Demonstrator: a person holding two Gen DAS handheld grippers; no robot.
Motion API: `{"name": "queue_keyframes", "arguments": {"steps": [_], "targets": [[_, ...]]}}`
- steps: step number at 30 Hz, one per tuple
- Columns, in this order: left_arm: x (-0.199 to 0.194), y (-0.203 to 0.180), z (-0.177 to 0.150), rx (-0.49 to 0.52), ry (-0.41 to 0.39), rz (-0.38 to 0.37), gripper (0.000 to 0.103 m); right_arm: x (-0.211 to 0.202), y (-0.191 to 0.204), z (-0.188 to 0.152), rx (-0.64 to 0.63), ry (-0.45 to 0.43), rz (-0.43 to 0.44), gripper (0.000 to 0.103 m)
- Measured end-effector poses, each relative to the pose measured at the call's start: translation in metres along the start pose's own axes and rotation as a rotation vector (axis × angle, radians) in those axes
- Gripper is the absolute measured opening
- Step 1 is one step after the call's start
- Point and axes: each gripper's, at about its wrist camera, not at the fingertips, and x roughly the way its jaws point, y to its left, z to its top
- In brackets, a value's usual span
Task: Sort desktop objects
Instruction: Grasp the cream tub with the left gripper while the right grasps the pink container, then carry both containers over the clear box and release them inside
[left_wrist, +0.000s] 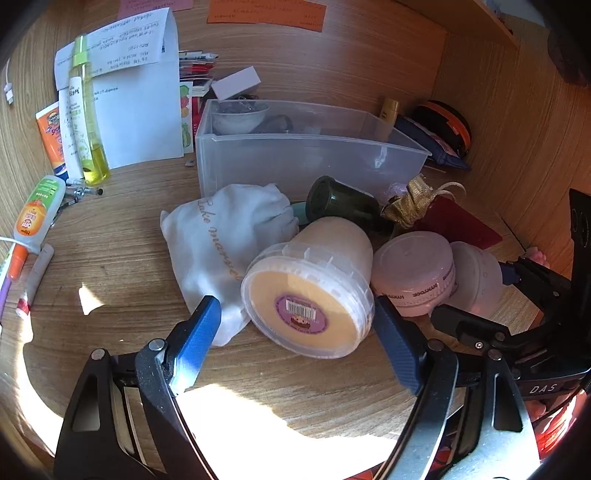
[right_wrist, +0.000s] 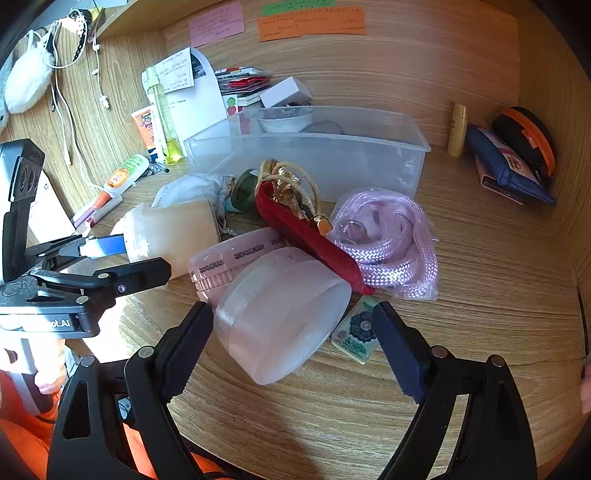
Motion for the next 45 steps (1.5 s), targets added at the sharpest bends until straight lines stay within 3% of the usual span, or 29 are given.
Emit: {"name": "queue_keyframes", "arguments": {"steps": [5,8,11,12,14,15,21,33,45], "targets": [[0.014,-0.007,0.009,0.033,0.003,-0.008,0.083,0.004,0.001,0.003,-0.016,0.002,-0.002,0.086],[0.014,-0.011,0.008,0.053,-0.018,0.014,0.074,0.007,0.002,0.005,-0.037,0.004,-0.011,0.087],[0.012,-0.009,0.006,0.04,-0.026,0.01,0.073,0.009,0.004,0.006,-0.059,0.0,-0.011,0.086],[0.011,-0.008,0.006,0.036,-0.026,0.007,0.072,0.009,0.005,0.005,-0.066,0.0,-0.014,0.084],[0.009,-0.007,0.005,0.028,-0.024,0.001,0.071,0.007,0.005,0.005,-0.079,0.0,-0.018,0.067],[0.008,-0.007,0.005,0.027,-0.022,0.0,0.071,0.006,0.005,0.005,-0.079,0.004,-0.022,0.065],[-0.003,-0.007,0.005,0.022,-0.038,0.002,0.069,-0.002,-0.011,0.001,-0.037,0.016,-0.03,0.065],[-0.015,-0.012,0.02,0.026,-0.089,0.007,0.067,-0.021,-0.029,0.008,0.041,-0.061,-0.016,0.065],[-0.032,-0.007,0.045,0.023,-0.14,0.004,0.067,-0.036,-0.042,0.037,0.068,-0.1,-0.034,0.065]]}}
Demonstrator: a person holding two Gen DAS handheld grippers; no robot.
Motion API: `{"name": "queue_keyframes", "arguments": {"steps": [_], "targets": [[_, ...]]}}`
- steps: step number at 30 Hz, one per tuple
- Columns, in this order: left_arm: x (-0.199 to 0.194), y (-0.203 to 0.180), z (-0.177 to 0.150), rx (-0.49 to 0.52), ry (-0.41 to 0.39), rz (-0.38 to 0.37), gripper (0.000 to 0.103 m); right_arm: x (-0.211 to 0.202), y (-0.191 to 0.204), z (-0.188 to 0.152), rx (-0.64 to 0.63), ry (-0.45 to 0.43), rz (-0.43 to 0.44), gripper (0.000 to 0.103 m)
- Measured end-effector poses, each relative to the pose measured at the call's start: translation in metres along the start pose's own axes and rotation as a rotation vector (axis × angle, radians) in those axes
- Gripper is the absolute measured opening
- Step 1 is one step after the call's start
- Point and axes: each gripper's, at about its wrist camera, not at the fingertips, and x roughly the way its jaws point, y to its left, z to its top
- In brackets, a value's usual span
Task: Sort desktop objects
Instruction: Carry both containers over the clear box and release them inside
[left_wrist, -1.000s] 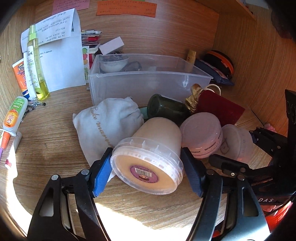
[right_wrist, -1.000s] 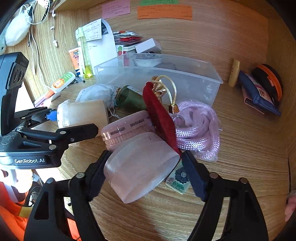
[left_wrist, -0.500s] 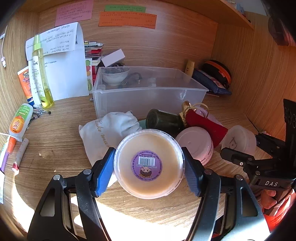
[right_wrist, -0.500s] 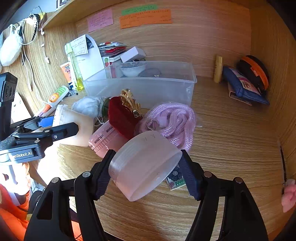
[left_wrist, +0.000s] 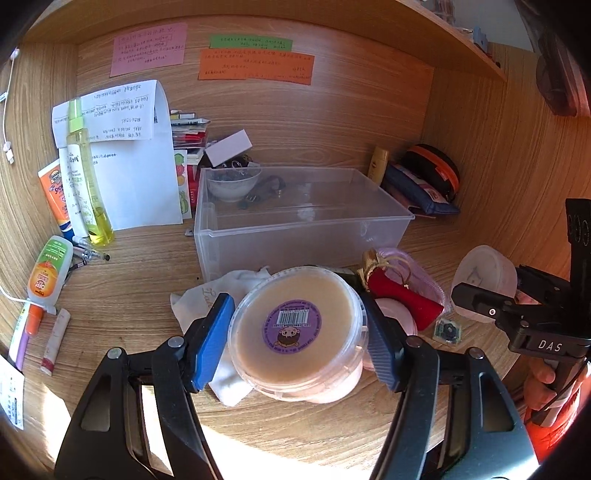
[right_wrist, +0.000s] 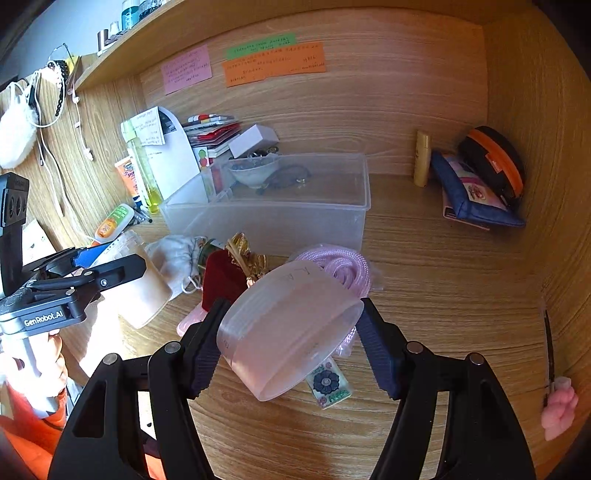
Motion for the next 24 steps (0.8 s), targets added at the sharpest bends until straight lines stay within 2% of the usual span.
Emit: {"name": "queue_keyframes", "arguments": {"steps": [12,24], "targets": [[-0.008,0.014,0.049,-0.019,-0.034,-0.031,0.067,-0.015,0.002,0.055,-0.033,-0.074,-0.008,0.065],[0.01,0.022,0.096,-0.008,-0.051,-0.011,0.067,0.024,0.001,0.104,-0.035,-0.061,-0.004,0.065]]}}
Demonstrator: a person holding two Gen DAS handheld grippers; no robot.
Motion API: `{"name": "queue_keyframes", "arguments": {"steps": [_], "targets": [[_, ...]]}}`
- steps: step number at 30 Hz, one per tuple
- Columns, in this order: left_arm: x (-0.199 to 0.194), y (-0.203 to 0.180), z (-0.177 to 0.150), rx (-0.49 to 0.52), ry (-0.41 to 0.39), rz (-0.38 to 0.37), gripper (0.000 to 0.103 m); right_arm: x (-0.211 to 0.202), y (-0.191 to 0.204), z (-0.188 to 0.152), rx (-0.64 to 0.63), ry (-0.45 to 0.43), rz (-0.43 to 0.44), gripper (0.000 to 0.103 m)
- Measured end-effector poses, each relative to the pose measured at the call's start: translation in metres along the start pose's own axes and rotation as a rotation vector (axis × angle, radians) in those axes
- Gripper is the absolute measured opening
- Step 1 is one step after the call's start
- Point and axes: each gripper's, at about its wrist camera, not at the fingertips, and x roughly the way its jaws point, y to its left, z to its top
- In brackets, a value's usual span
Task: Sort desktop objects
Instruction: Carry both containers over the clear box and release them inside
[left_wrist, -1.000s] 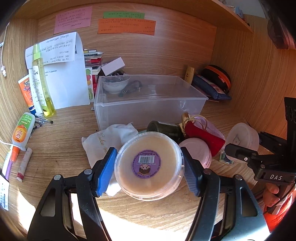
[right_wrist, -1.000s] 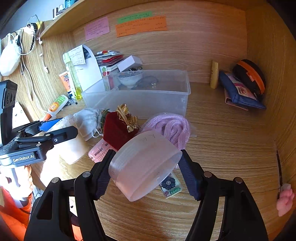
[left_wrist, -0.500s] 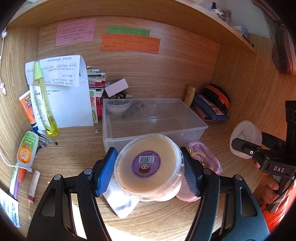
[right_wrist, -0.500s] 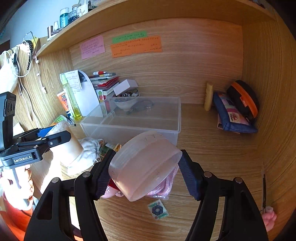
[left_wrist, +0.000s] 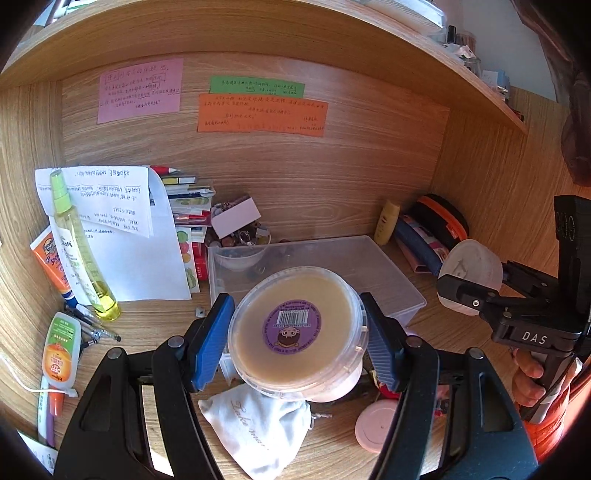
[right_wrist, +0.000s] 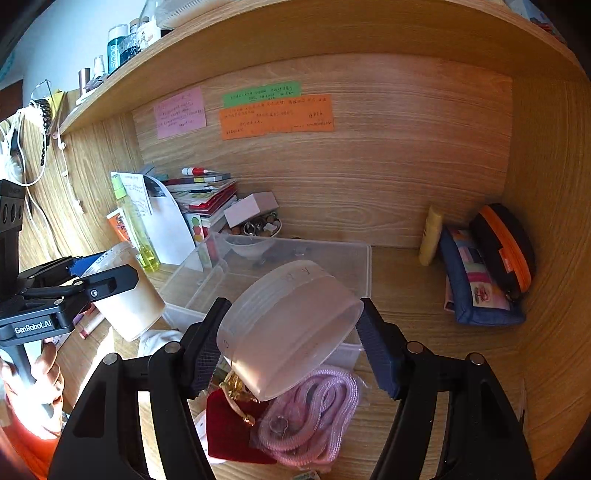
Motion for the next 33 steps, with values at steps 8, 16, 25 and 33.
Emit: {"name": "queue_keyframes", "arguments": {"steps": [8,16,25,33], "targets": [[0.038,0.014,0.02,-0.026,0.039,0.016,0.067,0.045,-0.003,0.021,0.0,0.048,-0.002,0.065],[0.077,0.023,0.025,-0.031,0.091,0.056,0.067,0.085,-0.01,0.027,-0.018,0.125,-0.014,0.065],[0.115,0.026,0.018,-0.021,0.167,0.077,0.067,0.132,-0.017,0.021,-0.059,0.252,-0.047,0.065],[0.136,0.028,0.011,-0.01,0.219,0.087,0.067,0.157,-0.014,0.015,-0.109,0.334,-0.058,0.065]]}}
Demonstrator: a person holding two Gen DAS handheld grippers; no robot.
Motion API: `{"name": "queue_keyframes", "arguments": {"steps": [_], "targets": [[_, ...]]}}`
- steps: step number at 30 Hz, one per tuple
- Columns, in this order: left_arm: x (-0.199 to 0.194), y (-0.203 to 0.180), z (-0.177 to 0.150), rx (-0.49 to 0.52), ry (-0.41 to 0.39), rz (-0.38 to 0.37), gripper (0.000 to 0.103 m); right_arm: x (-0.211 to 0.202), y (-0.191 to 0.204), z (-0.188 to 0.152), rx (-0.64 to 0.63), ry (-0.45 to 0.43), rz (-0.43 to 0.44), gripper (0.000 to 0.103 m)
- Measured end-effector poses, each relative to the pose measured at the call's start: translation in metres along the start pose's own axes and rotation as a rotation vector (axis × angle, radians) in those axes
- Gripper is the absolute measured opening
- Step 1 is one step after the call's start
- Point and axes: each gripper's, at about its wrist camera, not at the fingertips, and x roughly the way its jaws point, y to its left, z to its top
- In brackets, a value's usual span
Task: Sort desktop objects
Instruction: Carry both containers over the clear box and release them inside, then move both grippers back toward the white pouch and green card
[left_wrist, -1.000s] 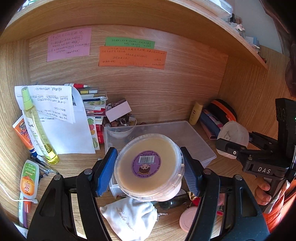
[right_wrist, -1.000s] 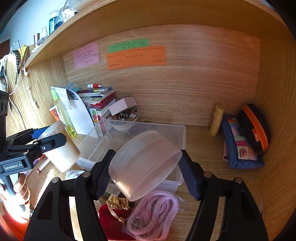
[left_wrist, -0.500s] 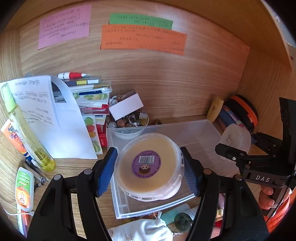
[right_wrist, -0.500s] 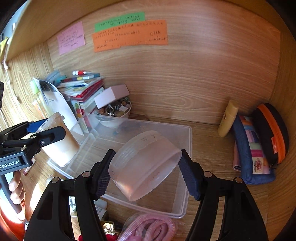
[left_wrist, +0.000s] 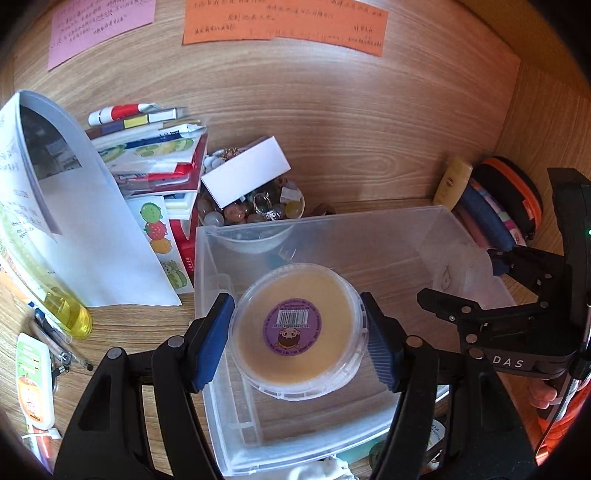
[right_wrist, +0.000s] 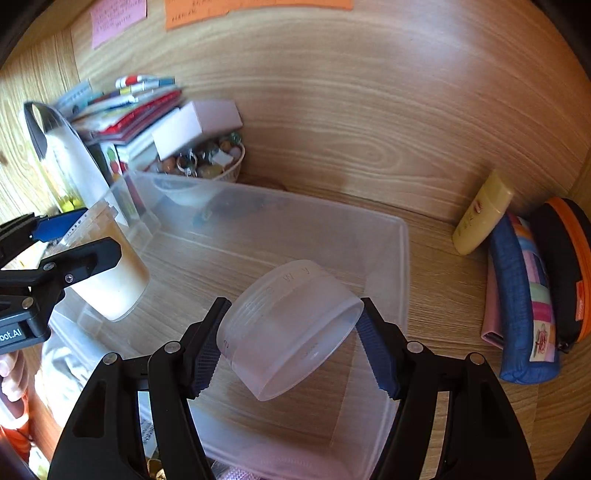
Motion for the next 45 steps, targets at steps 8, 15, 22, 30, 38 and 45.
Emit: {"name": "queue_keyframes", "arguments": {"steps": [8,15,22,30,38,45], "targets": [[0.013,-0.005,-0.001,0.027,0.039,0.012,0.067,0.015,0.011,0.003,-0.047,0.062,-0.008,0.065],[0.02,-0.013,-0.004,0.056,0.05,0.052,0.067,0.02,0.018,0.002,-0.073,0.083,-0.033,0.065],[0.023,-0.017,-0.006,0.077,0.05,0.065,0.067,0.025,0.016,0.003,-0.078,0.106,-0.05,0.065],[0.011,-0.024,-0.008,0.107,0.039,0.027,0.072,0.017,0.022,0.005,-0.089,0.081,-0.107,0.072],[-0.023,-0.026,-0.007,0.105,-0.04,0.037,0.082,-0.016,0.021,-0.001,-0.064,-0.005,-0.112,0.077],[-0.061,-0.022,-0.008,0.085,-0.111,0.035,0.095,-0.06,0.018,-0.016,-0.035,-0.1,-0.115,0.08]]}}
